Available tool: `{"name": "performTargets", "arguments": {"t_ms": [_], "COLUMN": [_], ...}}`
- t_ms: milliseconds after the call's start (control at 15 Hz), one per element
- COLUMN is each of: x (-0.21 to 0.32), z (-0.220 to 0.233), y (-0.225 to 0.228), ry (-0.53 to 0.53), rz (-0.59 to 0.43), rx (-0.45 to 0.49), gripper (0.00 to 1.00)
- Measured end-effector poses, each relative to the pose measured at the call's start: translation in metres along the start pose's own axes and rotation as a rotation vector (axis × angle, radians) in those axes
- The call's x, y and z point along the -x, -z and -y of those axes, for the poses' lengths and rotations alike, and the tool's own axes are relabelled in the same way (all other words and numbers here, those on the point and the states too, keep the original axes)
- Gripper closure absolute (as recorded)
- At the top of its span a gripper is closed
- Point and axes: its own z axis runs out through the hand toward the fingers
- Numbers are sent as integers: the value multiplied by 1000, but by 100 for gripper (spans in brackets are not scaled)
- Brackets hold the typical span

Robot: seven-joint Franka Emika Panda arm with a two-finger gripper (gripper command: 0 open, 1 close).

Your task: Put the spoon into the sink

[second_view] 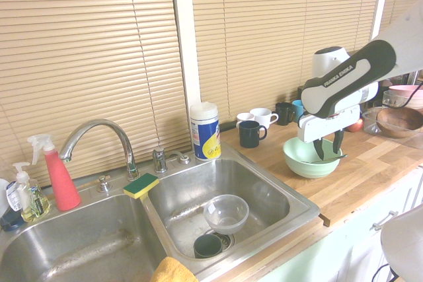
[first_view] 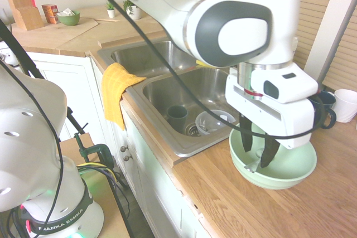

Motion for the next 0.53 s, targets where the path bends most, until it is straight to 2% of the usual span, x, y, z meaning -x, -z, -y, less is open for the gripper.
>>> {"name": "performTargets", "arguments": {"t_ms": [267,533], "x": [0,6], "z": [12,26], "y": [-22,-22], "ry": [18,30], "rz": [-25,-55], "rx": [85,104], "gripper": [100,100]}}
